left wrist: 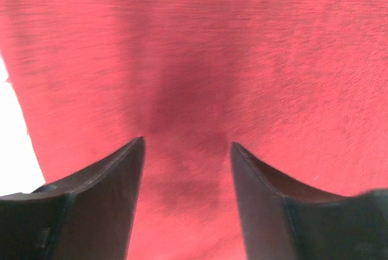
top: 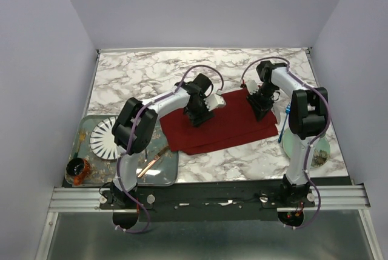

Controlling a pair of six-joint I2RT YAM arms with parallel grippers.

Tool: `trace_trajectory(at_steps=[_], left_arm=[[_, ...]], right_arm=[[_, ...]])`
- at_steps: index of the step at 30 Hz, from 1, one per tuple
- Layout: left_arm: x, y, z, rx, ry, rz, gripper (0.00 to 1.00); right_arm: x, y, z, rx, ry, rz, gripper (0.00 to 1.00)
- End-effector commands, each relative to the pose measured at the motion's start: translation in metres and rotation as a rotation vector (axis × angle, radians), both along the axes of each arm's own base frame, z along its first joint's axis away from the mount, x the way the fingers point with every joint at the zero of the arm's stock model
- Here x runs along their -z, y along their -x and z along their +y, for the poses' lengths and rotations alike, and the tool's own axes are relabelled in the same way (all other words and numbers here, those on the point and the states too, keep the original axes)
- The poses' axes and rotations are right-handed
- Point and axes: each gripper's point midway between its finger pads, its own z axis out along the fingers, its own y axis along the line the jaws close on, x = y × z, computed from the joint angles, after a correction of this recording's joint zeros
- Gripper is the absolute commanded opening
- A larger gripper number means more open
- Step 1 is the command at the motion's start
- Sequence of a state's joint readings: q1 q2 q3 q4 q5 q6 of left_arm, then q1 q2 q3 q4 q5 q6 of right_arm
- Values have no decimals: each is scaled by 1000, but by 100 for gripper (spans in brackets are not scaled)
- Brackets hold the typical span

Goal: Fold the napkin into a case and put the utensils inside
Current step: Move the rectangle-folded napkin to the center of the board.

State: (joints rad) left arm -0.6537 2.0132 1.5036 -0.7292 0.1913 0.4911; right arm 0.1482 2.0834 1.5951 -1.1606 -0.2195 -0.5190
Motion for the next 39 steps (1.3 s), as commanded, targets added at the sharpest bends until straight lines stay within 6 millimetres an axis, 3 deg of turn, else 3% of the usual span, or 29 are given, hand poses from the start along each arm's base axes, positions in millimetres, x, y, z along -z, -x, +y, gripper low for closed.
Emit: trace_trajectory(at_steps=[1,2,3,4,5,7,9,10,12,16,21,25,28,29,34,35,37,39], left_arm=[[-39,0,12,28,27,-51,77],[-62,8,11,31,72,-95,78],[-68,18,7,41,90,-107,80],[-60,32,12,38,80,-105,98],[-74,40,12,39,104,-143,99],[-63,64,16,53,78,-139,99],[-69,76,18,39,102,-187,99],[-54,85,22,45,68,-215,99],[-50,95,22,61,65,-262,99],[-24,98,26,49,7,-345,99],[-5,101,20,118,-62,-414,99],[6,97,29,122,-150,-443,97],[-12,95,30,142,-137,-437,73],[-25,94,29,151,-110,-439,56],[-75,78,39,220,-86,-370,22],[-80,70,46,204,-73,-344,10],[-98,62,52,224,-74,-316,4],[-104,62,54,283,-49,-267,0]], right_arm=[[-23,-10,2,-109,-58,-73,39],[-25,-9,4,-116,-68,-74,39],[-26,-9,4,-118,-72,-76,40],[-26,-8,5,-116,-74,-70,40],[-24,-7,5,-114,-74,-66,40],[-17,-9,4,-92,-62,-58,41],[-12,-12,1,-79,-43,-55,40],[-6,-14,1,-61,-33,-47,40],[-4,-20,0,-49,-17,-49,40],[2,-21,-1,-36,-3,-31,40],[10,-21,-6,-38,26,-14,40],[15,-25,-13,-46,64,-26,37],[17,-26,-16,-51,84,-23,34],[17,-27,-16,-51,85,-26,34],[15,-27,-13,-56,73,-13,31],[13,-27,-12,-55,66,-14,31],[12,-24,-9,-61,45,-6,31],[9,-21,-4,-66,28,-6,31]])
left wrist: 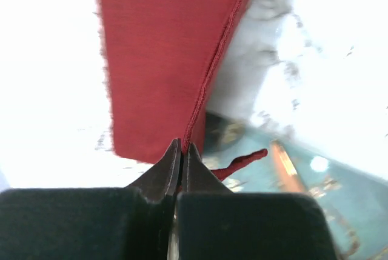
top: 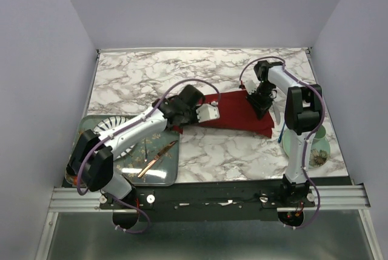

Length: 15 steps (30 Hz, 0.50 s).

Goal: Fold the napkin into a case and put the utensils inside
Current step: Move the rectangle-folded napkin to the center of the board.

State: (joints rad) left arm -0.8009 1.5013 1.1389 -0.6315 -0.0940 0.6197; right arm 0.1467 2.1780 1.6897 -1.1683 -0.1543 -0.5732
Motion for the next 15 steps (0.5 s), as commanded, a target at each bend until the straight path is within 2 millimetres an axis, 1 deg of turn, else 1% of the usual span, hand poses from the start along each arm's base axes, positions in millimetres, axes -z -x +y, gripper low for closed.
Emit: trace_trajectory(at_steps=[1,2,4,6,7,8,10,11,12,13,14,15], left_arm=[[-24,16,17,163,-29,151,0],[-26,18,18,207,-42,149,0],[-24,27,22,256,-60,158,0],[-27,31,26,295,-71,139,0],[-25,35,28,301,-75,148,0],[-18,42,33,301,-85,168,2],[-10,56,37,312,-90,201,14],[-6,66,43,312,-90,210,38],[-6,71,44,312,-80,211,49],[-4,74,45,290,-61,214,57],[-9,72,49,263,-38,195,62],[-11,70,51,234,-24,195,63]], right_arm=[[-6,2,8,-10,-35,9,31],[-8,4,9,-11,-39,8,31],[-7,9,12,-14,-43,18,30],[-8,12,13,-15,-44,21,30],[-6,15,12,-18,-43,26,30],[-6,17,11,-20,-42,27,30],[-8,20,9,-31,-32,25,30],[-6,26,7,-36,-26,41,30],[-6,28,5,-44,-22,41,30],[-10,30,4,-56,-23,30,30],[-10,35,3,-59,-21,39,30],[-12,37,3,-62,-26,37,30]])
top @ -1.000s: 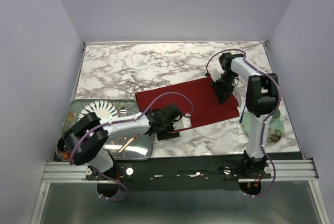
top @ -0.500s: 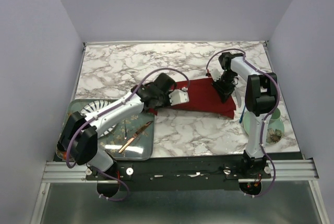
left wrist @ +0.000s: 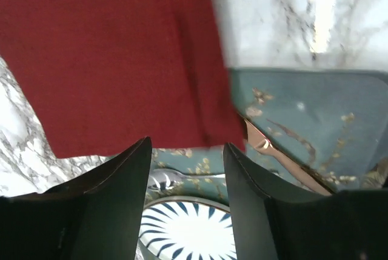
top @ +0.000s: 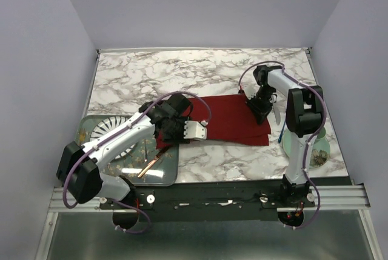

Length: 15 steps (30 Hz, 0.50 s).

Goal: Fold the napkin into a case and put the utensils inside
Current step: Move the rectangle-folded napkin to the center of the board.

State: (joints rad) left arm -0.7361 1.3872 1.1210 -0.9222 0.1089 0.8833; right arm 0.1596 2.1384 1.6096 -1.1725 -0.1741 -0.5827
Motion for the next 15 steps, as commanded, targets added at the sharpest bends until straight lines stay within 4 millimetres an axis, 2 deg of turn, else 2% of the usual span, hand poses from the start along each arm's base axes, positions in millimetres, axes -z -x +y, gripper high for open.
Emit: trace_trajectory(at_steps=[1,4,7,9,12,13,15], left_arm=[[-10,17,13,-98,82,41,63],[-10,1,31,-260,143,84,63],[-2,-5,47,-370,181,114,63],[7,0,54,-403,200,143,61],[21,4,58,-411,208,142,61],[22,1,56,-410,218,129,61],[30,0,57,-430,211,143,61]], right_arm=[[-15,16,-1,-48,-19,-10,30],[-24,17,0,-56,-32,-41,30],[-39,16,7,-80,-84,-86,32],[-51,16,10,-111,-116,-129,34],[-51,16,1,-180,-90,-188,38],[-48,11,-1,-216,-79,-219,38],[-38,17,-12,-253,-31,-209,40]])
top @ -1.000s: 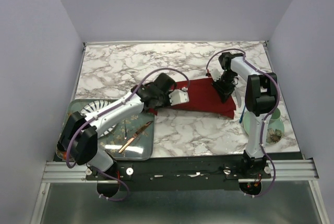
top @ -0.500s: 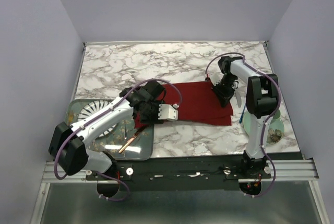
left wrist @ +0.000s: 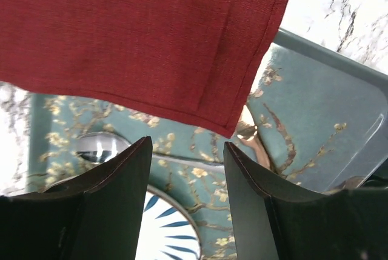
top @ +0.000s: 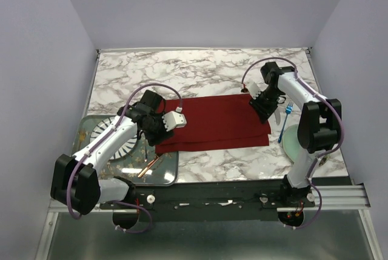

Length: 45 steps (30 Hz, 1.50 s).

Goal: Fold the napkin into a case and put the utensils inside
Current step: Move the rectangle-folded napkin to the center of the board, then smooth out the rectangle-folded napkin at the center of the board.

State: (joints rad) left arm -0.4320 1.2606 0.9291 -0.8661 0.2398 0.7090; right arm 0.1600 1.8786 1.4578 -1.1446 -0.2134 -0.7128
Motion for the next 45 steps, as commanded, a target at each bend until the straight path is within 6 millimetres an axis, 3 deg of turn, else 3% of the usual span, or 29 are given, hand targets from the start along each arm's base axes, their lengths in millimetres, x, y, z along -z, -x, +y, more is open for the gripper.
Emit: trace_trajectory(at_steps=[1,4,13,18,24,29,37,43,45], left_arm=[[6,-5,-12,-42,74,1,61],[16,-7,-11,-79,64,48,60],[23,-10,-3,-135,48,62,61],[22,-13,-3,-141,53,53,61],[21,-17,-3,-151,55,47,61],[26,-14,0,-159,52,46,61],[22,-16,2,-176,55,27,61],[22,-12,4,-154,53,19,61],[26,-7,6,-133,49,20,60]], right_arm=[[13,-8,-15,-141,61,-92,40],[25,-6,-26,-141,125,-86,45],[31,15,-32,6,110,22,57],[36,19,-36,110,68,104,59],[29,27,-25,231,-61,239,58],[28,31,-16,260,-105,280,49],[32,37,-17,307,-106,328,44],[26,32,-24,351,-107,312,29],[23,31,-25,355,-107,303,18]])
